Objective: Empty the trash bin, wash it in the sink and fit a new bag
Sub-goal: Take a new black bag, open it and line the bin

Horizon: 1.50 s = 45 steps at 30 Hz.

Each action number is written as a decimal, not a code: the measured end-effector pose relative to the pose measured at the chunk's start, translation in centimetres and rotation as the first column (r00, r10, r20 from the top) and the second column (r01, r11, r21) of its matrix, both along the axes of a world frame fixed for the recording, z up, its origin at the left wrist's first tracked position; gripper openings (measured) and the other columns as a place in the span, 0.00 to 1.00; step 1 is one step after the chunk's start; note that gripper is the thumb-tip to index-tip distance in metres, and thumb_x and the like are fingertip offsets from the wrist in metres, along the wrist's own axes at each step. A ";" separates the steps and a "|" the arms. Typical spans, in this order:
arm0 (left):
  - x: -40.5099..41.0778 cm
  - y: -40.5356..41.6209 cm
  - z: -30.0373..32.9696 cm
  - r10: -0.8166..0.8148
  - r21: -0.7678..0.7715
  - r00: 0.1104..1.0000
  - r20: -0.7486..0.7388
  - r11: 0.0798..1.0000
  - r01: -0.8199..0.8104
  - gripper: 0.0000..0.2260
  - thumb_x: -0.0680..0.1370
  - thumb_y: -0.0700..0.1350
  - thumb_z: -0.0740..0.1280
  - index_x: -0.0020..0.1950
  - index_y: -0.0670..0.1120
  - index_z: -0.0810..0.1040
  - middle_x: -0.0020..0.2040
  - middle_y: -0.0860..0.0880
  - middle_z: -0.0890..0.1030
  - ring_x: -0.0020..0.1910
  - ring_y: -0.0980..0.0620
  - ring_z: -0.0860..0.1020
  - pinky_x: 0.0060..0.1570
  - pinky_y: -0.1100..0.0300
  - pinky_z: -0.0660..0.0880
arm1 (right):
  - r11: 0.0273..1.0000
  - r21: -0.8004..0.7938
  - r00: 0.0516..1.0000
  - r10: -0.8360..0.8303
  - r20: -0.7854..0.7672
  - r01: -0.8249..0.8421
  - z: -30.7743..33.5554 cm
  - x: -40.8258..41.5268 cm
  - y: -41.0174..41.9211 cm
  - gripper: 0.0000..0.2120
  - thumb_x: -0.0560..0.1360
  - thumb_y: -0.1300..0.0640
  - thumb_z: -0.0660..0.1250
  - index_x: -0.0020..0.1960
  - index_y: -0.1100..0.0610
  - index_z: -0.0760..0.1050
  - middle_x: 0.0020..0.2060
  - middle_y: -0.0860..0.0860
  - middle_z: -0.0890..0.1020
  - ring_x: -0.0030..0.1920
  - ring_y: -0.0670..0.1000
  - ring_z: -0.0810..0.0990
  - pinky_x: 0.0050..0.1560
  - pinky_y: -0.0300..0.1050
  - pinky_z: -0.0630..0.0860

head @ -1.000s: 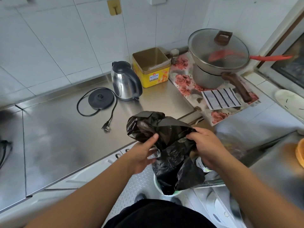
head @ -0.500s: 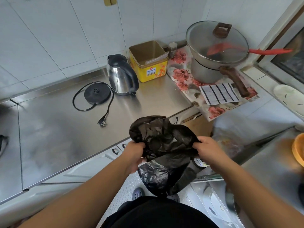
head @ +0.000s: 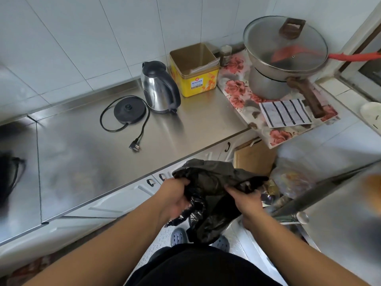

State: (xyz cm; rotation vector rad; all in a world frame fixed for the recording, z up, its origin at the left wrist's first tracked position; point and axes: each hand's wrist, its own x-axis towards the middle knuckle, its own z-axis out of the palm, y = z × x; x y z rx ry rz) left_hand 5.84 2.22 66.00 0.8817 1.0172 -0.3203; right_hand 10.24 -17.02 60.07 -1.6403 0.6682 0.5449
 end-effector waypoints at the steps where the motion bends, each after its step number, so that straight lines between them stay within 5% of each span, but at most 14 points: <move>1: -0.1 -0.2 0.2 -0.010 -0.040 1.000 -0.004 0.999 0.010 0.14 0.82 0.35 0.55 0.61 0.36 0.77 0.55 0.37 0.84 0.46 0.40 0.83 0.42 0.50 0.81 | 1.000 0.016 0.995 0.005 -0.103 -0.004 -0.4 -0.6 0.7 0.29 0.59 0.46 0.83 0.55 0.53 0.78 0.48 0.50 0.85 0.48 0.54 0.85 0.51 0.52 0.80; 3: -0.4 -0.1 0.3 -0.037 -0.105 0.999 -0.008 0.994 0.036 0.15 0.82 0.35 0.54 0.63 0.36 0.76 0.57 0.36 0.83 0.51 0.39 0.83 0.46 0.48 0.81 | 0.992 0.126 0.943 0.027 -0.332 0.016 -1.1 -1.0 2.1 0.19 0.66 0.50 0.80 0.52 0.56 0.78 0.43 0.54 0.86 0.40 0.59 0.85 0.40 0.54 0.81; 5: -0.9 0.3 0.2 -0.060 -0.154 0.998 -0.002 0.986 0.059 0.15 0.82 0.36 0.53 0.62 0.36 0.77 0.54 0.37 0.85 0.50 0.41 0.84 0.46 0.49 0.81 | 0.967 0.249 0.895 0.069 -0.441 0.048 -1.6 -0.9 3.3 0.13 0.74 0.58 0.72 0.56 0.61 0.81 0.47 0.61 0.86 0.44 0.62 0.86 0.45 0.62 0.83; 7: -1.4 1.2 -0.1 -0.067 -0.198 0.998 0.003 0.978 0.066 0.15 0.82 0.36 0.52 0.58 0.38 0.78 0.50 0.40 0.86 0.46 0.43 0.85 0.46 0.50 0.81 | 0.949 0.305 0.897 0.065 -0.437 0.080 -1.9 -0.5 3.6 0.12 0.78 0.61 0.67 0.60 0.64 0.80 0.53 0.63 0.85 0.51 0.64 0.85 0.55 0.64 0.80; 11: -2.3 3.9 -0.9 -0.037 -0.242 0.999 0.040 0.969 0.046 0.13 0.79 0.39 0.60 0.46 0.43 0.85 0.49 0.43 0.86 0.45 0.45 0.85 0.47 0.50 0.83 | 0.917 0.363 0.897 0.015 -0.442 0.163 -2.0 0.8 1.9 0.11 0.75 0.55 0.68 0.40 0.61 0.85 0.39 0.60 0.86 0.35 0.59 0.85 0.44 0.55 0.82; 14: -3.1 6.0 -1.9 0.055 -0.215 0.998 0.027 0.976 -0.048 0.12 0.83 0.39 0.58 0.53 0.40 0.82 0.49 0.41 0.85 0.45 0.44 0.85 0.44 0.50 0.84 | 0.896 0.353 0.882 -0.082 -0.463 0.269 -2.6 1.8 0.1 0.09 0.76 0.57 0.67 0.49 0.62 0.81 0.44 0.61 0.84 0.40 0.59 0.84 0.56 0.57 0.79; 17: -3.5 7.5 -2.9 0.092 -0.157 0.996 -0.001 0.983 -0.091 0.13 0.83 0.39 0.57 0.54 0.39 0.81 0.50 0.40 0.86 0.44 0.43 0.86 0.37 0.53 0.83 | 0.902 0.302 0.868 -0.139 -0.476 0.310 -2.7 2.7 -1.3 0.10 0.76 0.59 0.69 0.54 0.64 0.81 0.49 0.62 0.86 0.47 0.62 0.86 0.56 0.60 0.80; 21: -3.4 9.0 -4.0 0.089 -0.051 0.995 -0.041 0.995 -0.091 0.14 0.82 0.38 0.58 0.62 0.39 0.80 0.59 0.39 0.84 0.56 0.41 0.83 0.53 0.47 0.81 | 0.910 0.170 0.868 -0.284 -0.408 0.378 -3.2 3.6 -3.6 0.08 0.77 0.69 0.64 0.51 0.60 0.80 0.36 0.59 0.86 0.34 0.58 0.86 0.35 0.53 0.83; 23: -3.3 9.2 -4.6 0.047 -0.002 0.997 -0.061 0.999 -0.047 0.13 0.82 0.38 0.59 0.62 0.38 0.79 0.59 0.38 0.83 0.57 0.40 0.82 0.60 0.45 0.78 | 0.924 0.084 0.878 -0.323 -0.354 0.374 -3.6 3.8 -4.4 0.11 0.76 0.70 0.63 0.52 0.59 0.79 0.39 0.60 0.85 0.36 0.59 0.83 0.40 0.55 0.82; 27: -3.1 8.4 -4.7 -0.066 0.017 0.995 -0.077 0.998 0.067 0.11 0.80 0.39 0.62 0.59 0.37 0.79 0.55 0.37 0.84 0.53 0.39 0.84 0.54 0.46 0.78 | 0.961 0.052 0.927 -0.246 -0.281 0.271 -3.8 3.9 -4.5 0.14 0.75 0.71 0.60 0.54 0.62 0.81 0.46 0.62 0.84 0.39 0.60 0.81 0.42 0.53 0.79; 33: -2.4 6.7 -6.1 -0.037 -0.055 0.996 -0.084 0.998 0.032 0.12 0.80 0.38 0.61 0.60 0.37 0.79 0.55 0.37 0.84 0.52 0.40 0.84 0.56 0.45 0.78 | 0.876 0.165 0.871 -0.394 -0.295 0.452 -4.6 3.0 -4.0 0.24 0.74 0.72 0.62 0.70 0.63 0.72 0.55 0.63 0.83 0.54 0.61 0.83 0.52 0.58 0.81; 36: -1.7 5.1 -8.2 -0.028 -0.036 0.987 -0.158 0.999 0.022 0.11 0.80 0.34 0.58 0.57 0.37 0.78 0.50 0.39 0.86 0.47 0.42 0.85 0.49 0.48 0.79 | 0.928 0.140 0.896 -0.282 -0.343 0.346 -5.3 1.6 -3.8 0.15 0.76 0.62 0.61 0.56 0.64 0.83 0.46 0.61 0.86 0.46 0.60 0.86 0.46 0.58 0.83; 40: -1.2 2.9 -13.4 -0.046 0.026 0.962 -0.270 0.998 0.055 0.15 0.77 0.27 0.56 0.57 0.35 0.78 0.46 0.37 0.85 0.45 0.40 0.84 0.46 0.48 0.80 | 0.984 0.129 0.932 -0.070 -0.355 0.123 -9.3 -0.4 -4.3 0.14 0.78 0.60 0.62 0.59 0.65 0.80 0.56 0.67 0.82 0.57 0.67 0.81 0.59 0.63 0.77; 45: -1.3 0.4 -21.8 -0.092 0.006 0.931 -0.352 0.995 0.101 0.17 0.74 0.25 0.56 0.46 0.38 0.82 0.38 0.37 0.85 0.32 0.41 0.84 0.30 0.50 0.82 | 0.996 0.092 0.910 0.030 -0.412 0.008 -16.1 -1.6 -4.9 0.10 0.75 0.59 0.66 0.49 0.62 0.85 0.48 0.62 0.86 0.49 0.62 0.86 0.54 0.56 0.80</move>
